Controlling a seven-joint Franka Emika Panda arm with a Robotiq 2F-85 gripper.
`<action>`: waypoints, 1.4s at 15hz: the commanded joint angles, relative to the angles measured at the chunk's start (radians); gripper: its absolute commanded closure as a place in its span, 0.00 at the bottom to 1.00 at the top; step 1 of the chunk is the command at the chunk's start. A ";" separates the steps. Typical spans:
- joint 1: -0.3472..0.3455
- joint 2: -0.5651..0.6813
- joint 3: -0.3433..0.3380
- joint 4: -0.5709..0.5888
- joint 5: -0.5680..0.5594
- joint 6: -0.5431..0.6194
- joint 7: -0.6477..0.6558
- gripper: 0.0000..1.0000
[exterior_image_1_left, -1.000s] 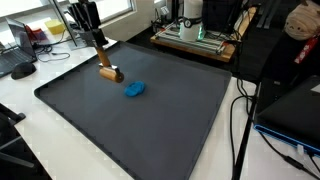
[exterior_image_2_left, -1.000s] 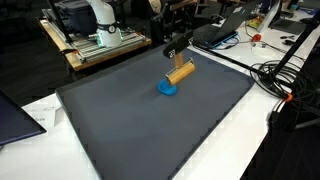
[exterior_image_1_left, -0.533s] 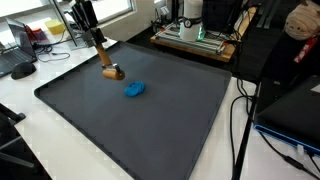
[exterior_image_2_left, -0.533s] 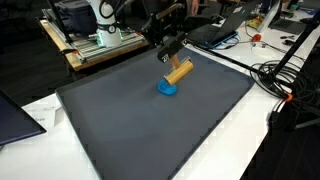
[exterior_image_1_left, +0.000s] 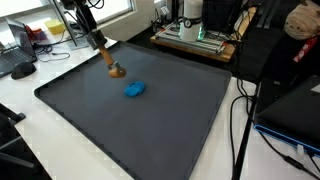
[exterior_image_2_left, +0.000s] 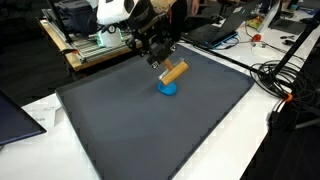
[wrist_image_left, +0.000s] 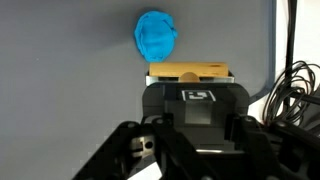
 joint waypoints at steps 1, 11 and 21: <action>-0.027 0.011 -0.012 0.010 0.093 -0.052 -0.001 0.77; -0.027 0.062 -0.080 0.011 0.137 -0.057 0.260 0.77; -0.024 0.102 -0.109 0.051 0.128 -0.107 0.541 0.77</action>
